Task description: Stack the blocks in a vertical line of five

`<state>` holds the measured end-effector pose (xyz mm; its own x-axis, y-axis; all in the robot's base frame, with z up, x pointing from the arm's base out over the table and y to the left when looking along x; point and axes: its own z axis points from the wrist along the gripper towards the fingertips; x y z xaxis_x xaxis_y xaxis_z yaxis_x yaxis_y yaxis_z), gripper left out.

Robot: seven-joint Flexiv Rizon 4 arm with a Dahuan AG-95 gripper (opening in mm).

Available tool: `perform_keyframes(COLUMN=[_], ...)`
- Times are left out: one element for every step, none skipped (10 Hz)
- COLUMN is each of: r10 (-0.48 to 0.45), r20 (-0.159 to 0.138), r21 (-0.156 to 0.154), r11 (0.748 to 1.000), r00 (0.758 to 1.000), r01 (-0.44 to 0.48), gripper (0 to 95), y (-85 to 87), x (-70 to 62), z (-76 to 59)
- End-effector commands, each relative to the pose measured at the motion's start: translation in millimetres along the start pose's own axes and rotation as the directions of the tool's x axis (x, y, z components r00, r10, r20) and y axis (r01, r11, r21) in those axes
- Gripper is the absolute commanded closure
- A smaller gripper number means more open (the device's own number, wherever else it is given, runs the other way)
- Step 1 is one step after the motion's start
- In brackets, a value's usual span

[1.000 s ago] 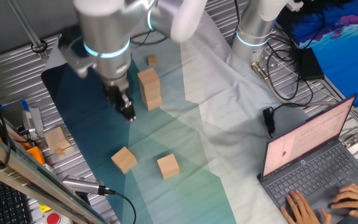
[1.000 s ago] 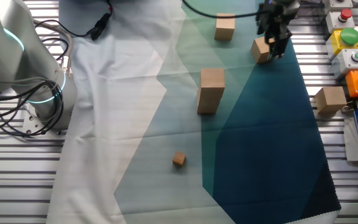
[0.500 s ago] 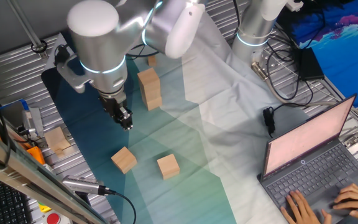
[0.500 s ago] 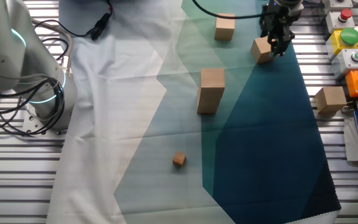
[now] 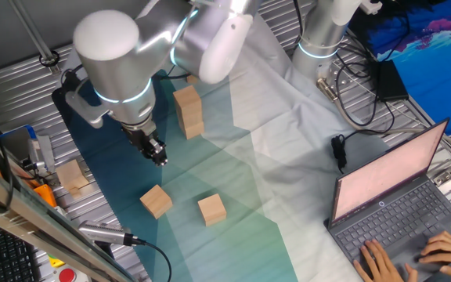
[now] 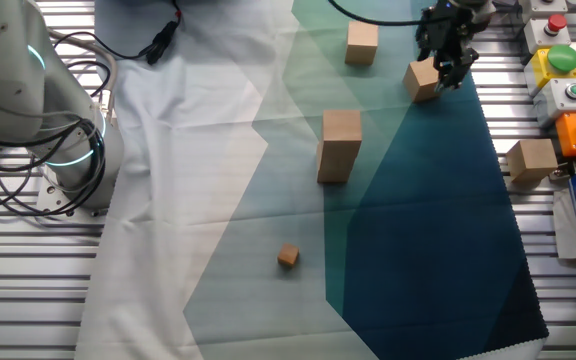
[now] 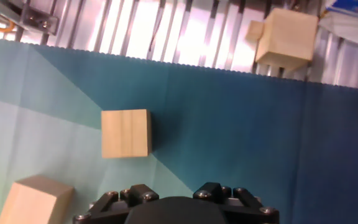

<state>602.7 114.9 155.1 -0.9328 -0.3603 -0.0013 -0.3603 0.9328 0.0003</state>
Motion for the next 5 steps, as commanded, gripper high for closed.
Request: perform_keyframes(r10=[-0.011,-0.024,-0.036,-0.041,-0.047], r20=[-0.004,-0.006,-0.003,-0.001,-0.003], r21=[0.003,0.005,0.005,-0.001,0.000], r11=[1.000,1.000,0.999,0.999,0.999], r00=[1.000,1.000,0.999,0.999,0.999], r01=[0.011,0.024,0.036,0.041,0.047], gripper=[38.0,38.0,38.0,38.0,19.0], y=[1.0,1.0,1.0,1.0,1.0], x=[1.6,1.6,1.6,1.6,1.6], z=[-0.5,-0.5,-0.5,-0.5,-0.5])
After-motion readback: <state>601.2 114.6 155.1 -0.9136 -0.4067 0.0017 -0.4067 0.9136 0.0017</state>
